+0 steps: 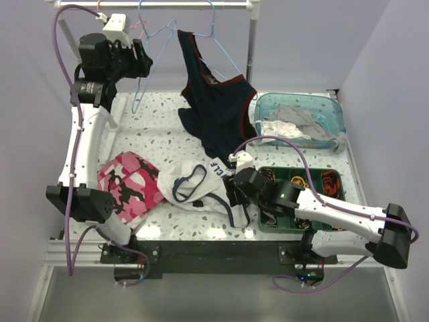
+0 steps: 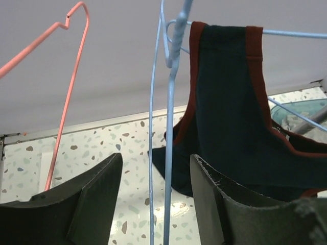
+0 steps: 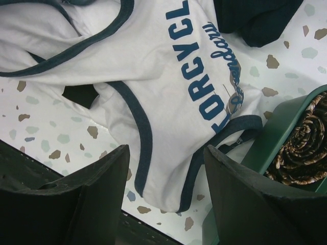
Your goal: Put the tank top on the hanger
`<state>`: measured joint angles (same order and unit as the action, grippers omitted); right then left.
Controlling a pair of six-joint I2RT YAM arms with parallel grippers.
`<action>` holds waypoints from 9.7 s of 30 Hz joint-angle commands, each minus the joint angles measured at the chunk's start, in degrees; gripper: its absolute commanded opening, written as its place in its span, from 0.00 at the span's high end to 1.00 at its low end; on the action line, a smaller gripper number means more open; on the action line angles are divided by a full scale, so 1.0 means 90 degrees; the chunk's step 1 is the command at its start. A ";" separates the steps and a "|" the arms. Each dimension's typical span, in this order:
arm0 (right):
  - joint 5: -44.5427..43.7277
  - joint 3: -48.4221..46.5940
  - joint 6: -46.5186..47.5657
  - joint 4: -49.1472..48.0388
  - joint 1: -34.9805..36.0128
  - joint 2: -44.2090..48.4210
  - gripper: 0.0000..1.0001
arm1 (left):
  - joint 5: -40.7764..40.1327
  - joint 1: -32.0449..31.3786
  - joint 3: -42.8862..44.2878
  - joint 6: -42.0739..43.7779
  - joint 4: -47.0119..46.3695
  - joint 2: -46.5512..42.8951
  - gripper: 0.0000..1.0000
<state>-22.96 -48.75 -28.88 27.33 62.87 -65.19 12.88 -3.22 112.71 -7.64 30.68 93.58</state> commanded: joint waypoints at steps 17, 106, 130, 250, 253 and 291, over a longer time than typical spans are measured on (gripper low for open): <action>0.0061 -0.0003 -0.0072 -0.0312 -0.0003 -0.0052 0.37 | -0.1178 -0.0491 0.0280 0.0702 0.0010 0.0198 0.85; -0.2869 0.0339 -0.2731 0.0312 0.2167 -0.1704 1.00 | -0.3826 -0.5687 -0.5950 -0.1827 0.0371 -0.5377 1.00; -0.0145 -0.1370 0.0738 0.0391 -0.1477 -0.1155 1.00 | -0.2106 -0.5697 -0.7347 -0.2227 0.0419 -0.6814 1.00; 0.1077 -0.1048 0.2360 -0.3300 -0.0921 -0.0149 0.77 | -0.0963 -0.5433 -0.7923 -0.1163 -0.4688 -0.3972 1.00; 0.1038 -0.0970 0.2389 -0.3447 -0.0921 -0.0179 0.85 | -0.0924 -0.5404 -0.7972 -0.1202 -0.4707 -0.3992 1.00; -0.0330 -0.0082 0.3542 -0.3164 -0.0579 0.0378 1.00 | -0.2057 -0.4398 -0.7005 -0.2461 -0.0431 -0.4530 0.53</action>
<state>-23.33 -50.70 2.26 -0.12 57.43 -64.38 -5.34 -44.51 48.66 -26.48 15.77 48.75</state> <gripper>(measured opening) 0.055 0.512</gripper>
